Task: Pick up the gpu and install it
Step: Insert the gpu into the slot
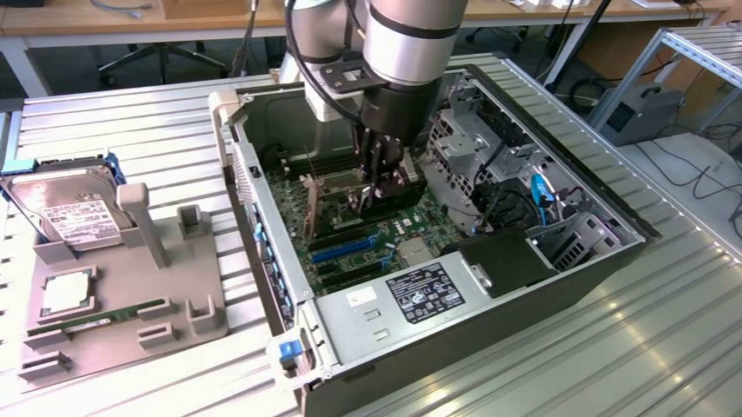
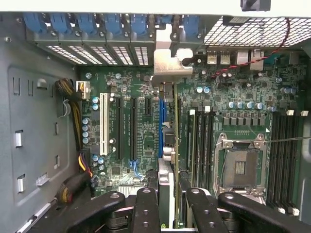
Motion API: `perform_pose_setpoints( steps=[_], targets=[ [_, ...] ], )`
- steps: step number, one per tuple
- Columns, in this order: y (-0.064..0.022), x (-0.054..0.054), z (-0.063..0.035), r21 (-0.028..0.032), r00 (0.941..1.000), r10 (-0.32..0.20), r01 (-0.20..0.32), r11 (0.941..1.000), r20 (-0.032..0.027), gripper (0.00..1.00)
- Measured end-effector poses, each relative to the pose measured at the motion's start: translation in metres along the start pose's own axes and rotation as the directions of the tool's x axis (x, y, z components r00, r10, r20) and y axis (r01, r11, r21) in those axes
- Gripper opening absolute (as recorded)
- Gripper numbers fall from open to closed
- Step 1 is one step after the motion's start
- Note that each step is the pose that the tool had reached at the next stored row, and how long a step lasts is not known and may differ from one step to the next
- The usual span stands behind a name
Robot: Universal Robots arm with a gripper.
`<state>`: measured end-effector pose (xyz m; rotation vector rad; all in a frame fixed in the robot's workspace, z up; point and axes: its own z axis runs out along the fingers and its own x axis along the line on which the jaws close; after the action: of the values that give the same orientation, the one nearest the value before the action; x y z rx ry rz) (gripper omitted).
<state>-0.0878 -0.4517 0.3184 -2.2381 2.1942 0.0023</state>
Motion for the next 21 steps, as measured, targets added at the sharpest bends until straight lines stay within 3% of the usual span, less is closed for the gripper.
perform_pose_setpoints(
  steps=[12,21],
  targets=[
    [0.0108,0.0,0.0088,0.0,1.0,0.0,0.0,1.0,0.0,0.27],
    [0.0131,0.0,0.0128,0.0,1.0,0.0,0.0,1.0,0.0,0.27]
  ],
)
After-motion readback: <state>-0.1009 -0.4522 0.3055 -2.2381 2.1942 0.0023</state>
